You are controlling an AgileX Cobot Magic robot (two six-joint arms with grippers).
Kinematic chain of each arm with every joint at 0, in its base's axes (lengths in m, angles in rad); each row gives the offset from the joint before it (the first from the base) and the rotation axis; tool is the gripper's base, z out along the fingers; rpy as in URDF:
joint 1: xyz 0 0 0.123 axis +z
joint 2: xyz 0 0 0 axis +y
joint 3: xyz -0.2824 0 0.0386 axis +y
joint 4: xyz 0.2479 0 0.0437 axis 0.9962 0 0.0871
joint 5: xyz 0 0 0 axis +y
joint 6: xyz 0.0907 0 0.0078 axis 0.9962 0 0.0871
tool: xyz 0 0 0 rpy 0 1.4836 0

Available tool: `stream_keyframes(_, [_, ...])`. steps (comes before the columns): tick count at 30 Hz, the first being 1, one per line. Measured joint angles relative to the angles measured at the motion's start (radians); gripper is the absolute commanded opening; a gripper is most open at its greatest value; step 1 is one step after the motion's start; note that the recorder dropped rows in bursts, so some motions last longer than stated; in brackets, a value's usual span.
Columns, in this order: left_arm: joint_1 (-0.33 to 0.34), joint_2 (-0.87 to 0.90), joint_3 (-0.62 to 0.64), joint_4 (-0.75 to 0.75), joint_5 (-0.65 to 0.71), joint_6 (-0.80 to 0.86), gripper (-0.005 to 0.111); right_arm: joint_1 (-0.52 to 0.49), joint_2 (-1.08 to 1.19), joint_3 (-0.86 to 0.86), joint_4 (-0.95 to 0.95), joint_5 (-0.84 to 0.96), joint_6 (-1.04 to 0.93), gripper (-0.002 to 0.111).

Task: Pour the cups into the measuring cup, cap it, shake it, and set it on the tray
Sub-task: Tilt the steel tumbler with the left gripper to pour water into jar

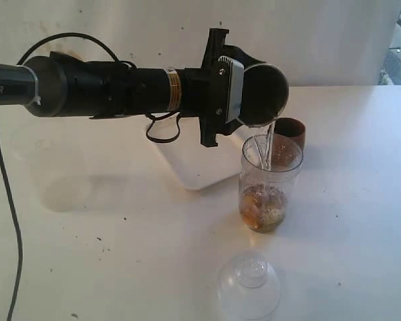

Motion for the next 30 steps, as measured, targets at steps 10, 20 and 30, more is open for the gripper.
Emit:
stream_keyframes(10, [0.000, 0.000, 0.000, -0.029, 0.000, 0.120, 0.000, 0.000, 0.000, 0.000, 0.000, 0.000, 0.000, 0.000])
stream_keyframes(20, [0.000, -0.001, 0.000, -0.031, 0.000, 0.177, 0.000, 0.000, 0.000, 0.000, 0.000, 0.000, 0.014, 0.000])
stream_keyframes(30, [0.000, -0.001, 0.000, -0.163, -0.046, -0.155, 0.000, 0.000, 0.000, 0.000, 0.000, 0.000, 0.016, 0.000])
